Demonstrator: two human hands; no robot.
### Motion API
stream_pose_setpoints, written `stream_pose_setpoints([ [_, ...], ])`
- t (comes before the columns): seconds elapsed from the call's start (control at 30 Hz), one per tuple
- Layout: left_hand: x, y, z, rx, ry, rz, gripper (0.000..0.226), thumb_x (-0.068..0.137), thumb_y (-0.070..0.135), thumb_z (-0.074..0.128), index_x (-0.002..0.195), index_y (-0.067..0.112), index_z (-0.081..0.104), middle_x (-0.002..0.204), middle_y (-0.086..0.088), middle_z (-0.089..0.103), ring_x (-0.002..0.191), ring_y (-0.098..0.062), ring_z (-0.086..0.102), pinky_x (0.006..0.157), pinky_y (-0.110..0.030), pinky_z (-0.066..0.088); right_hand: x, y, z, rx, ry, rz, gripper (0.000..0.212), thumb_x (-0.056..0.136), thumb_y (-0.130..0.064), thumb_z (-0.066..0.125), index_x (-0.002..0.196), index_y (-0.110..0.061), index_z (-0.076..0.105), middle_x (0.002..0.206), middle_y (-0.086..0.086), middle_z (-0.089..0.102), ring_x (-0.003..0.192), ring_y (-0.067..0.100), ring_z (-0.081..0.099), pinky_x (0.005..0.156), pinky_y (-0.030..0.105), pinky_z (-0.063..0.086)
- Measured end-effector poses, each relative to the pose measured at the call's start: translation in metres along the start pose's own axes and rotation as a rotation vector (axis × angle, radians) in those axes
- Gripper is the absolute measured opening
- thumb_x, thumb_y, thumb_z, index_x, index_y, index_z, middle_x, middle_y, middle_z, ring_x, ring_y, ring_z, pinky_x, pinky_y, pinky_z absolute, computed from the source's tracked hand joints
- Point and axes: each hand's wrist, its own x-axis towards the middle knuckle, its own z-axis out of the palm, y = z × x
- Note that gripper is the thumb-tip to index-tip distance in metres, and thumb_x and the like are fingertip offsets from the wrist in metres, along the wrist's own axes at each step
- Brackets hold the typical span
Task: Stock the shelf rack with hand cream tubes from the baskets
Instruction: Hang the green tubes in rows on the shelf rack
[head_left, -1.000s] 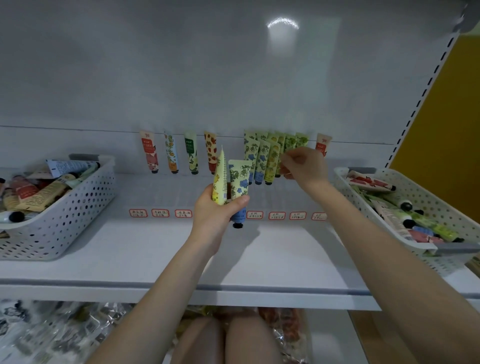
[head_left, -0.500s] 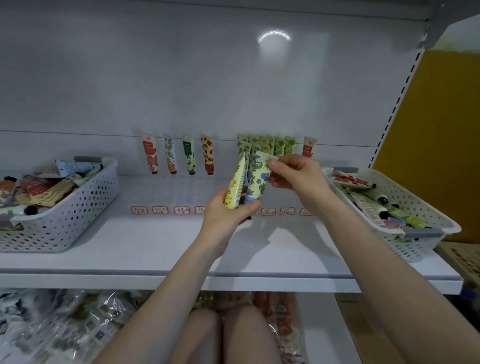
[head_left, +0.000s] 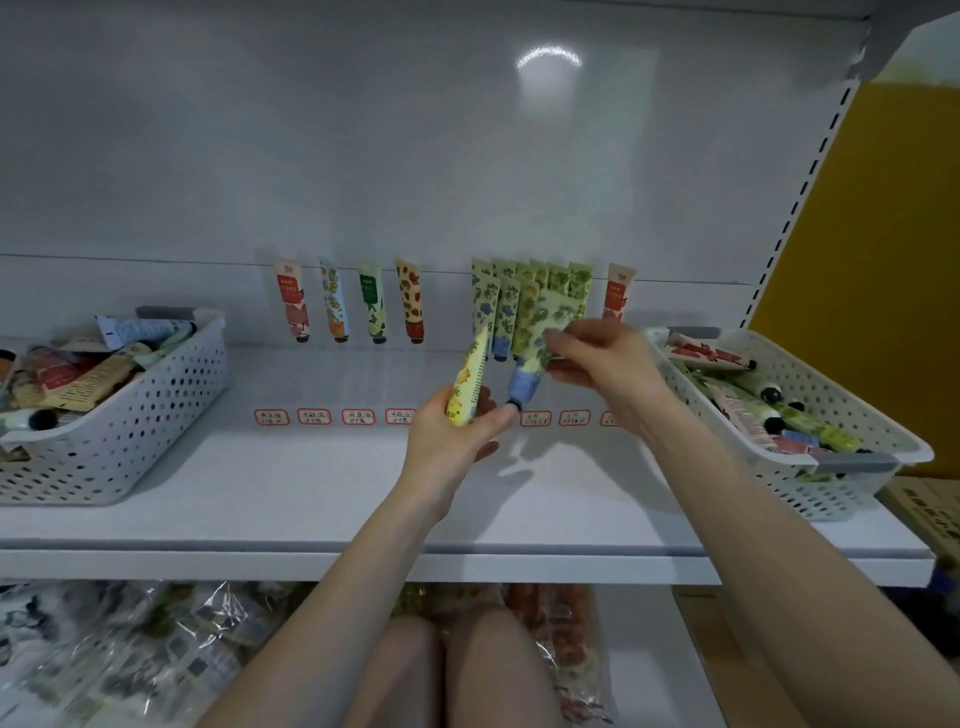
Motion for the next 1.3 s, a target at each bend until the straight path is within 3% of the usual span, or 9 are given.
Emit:
stream_pose_setpoints([
  [0.17,0.008,-0.004,-0.011,0.123,0.087,0.018,0.024,0.080,0.020,0.072,0.085,0.017,0.049,0.065,-0.003,0.051,0.041,-0.008,0.048,0.041,-0.018,0.044,0.045,0.007,-0.021,-0.213,0.293,-0.107,0.026,0.084,-0.013,0.064,0.084,0.013,0.062,0.085,0.030,0.065,0.062,0.034,0.055,0.062,0.039,0.050],
  [0.27,0.011,-0.006,-0.013,0.142,0.095,0.055,0.025,0.082,0.027,0.068,0.079,0.016,0.046,0.059,0.001,0.041,0.044,-0.010,0.037,0.038,-0.018,0.033,0.067,0.017,-0.020,-0.362,0.316,-0.160,0.033,0.082,-0.016,0.063,0.081,0.017,0.056,0.080,0.035,0.060,0.061,0.025,0.047,0.060,0.033,0.036],
  [0.43,0.018,-0.006,-0.015,0.075,0.069,-0.036,0.011,0.094,0.025,0.051,0.087,0.019,0.046,0.064,-0.002,0.044,0.051,-0.013,0.042,0.041,-0.023,0.036,0.088,0.031,-0.010,-0.461,0.298,-0.207,0.032,0.085,-0.016,0.062,0.080,0.015,0.057,0.080,0.030,0.063,0.073,0.042,0.059,0.061,0.033,0.044],
  [0.57,0.023,-0.007,-0.018,0.041,0.078,-0.068,0.007,0.095,0.014,0.045,0.088,0.017,0.046,0.069,-0.006,0.048,0.055,-0.016,0.048,0.042,-0.024,0.042,0.094,0.037,-0.003,-0.542,0.253,-0.224,0.028,0.088,-0.015,0.059,0.067,0.002,0.052,0.063,0.012,0.053,0.055,0.019,0.044,0.046,0.018,0.027],
  [0.67,0.025,-0.010,-0.020,0.071,0.079,-0.013,0.007,0.092,0.010,0.051,0.089,0.015,0.048,0.075,-0.006,0.054,0.060,-0.016,0.056,0.047,-0.022,0.048,0.098,0.041,0.000,-0.586,0.240,-0.227,0.034,0.088,-0.015,0.060,0.059,-0.007,0.044,0.057,0.007,0.046,0.053,0.016,0.040,0.053,0.026,0.026],
  [0.8,0.026,-0.013,-0.020,0.077,0.072,0.017,0.009,0.091,0.010,0.056,0.096,0.015,0.049,0.081,-0.007,0.059,0.060,-0.012,0.061,0.053,-0.023,0.053,0.100,0.042,0.003,-0.625,0.224,-0.215,0.027,0.089,-0.015,0.060,0.077,0.010,0.059,0.077,0.025,0.061,0.068,0.020,0.047,0.059,0.027,0.028],
  [0.9,0.027,-0.016,-0.020,0.089,0.074,0.028,0.011,0.090,0.010,0.057,0.096,0.016,0.050,0.083,-0.007,0.059,0.059,-0.010,0.060,0.053,-0.022,0.052,0.103,0.040,0.003,-0.688,0.211,-0.195,0.027,0.090,-0.015,0.058,0.075,0.007,0.060,0.071,0.018,0.058,0.066,0.019,0.046,0.055,0.027,0.027],
  [1.03,0.029,-0.018,-0.019,0.098,0.077,0.037,0.015,0.089,0.008,0.058,0.093,0.019,0.049,0.083,-0.009,0.058,0.055,-0.008,0.056,0.050,-0.021,0.050,0.107,0.041,0.003,-0.770,0.204,-0.182,0.043,0.093,-0.015,0.052,0.055,-0.017,0.034,0.055,-0.003,0.038,0.049,0.009,0.034,0.042,0.016,0.023],
  [1.3,0.029,-0.017,-0.016,0.127,0.072,0.054,0.018,0.088,0.009,0.059,0.102,0.012,0.049,0.077,-0.009,0.055,0.056,-0.011,0.052,0.048,-0.020,0.048,0.109,0.039,0.005,-0.849,0.177,-0.174,0.045,0.095,-0.014,0.048,0.054,-0.014,0.030,0.054,0.001,0.035,0.049,0.011,0.031,0.045,0.025,0.022],
])
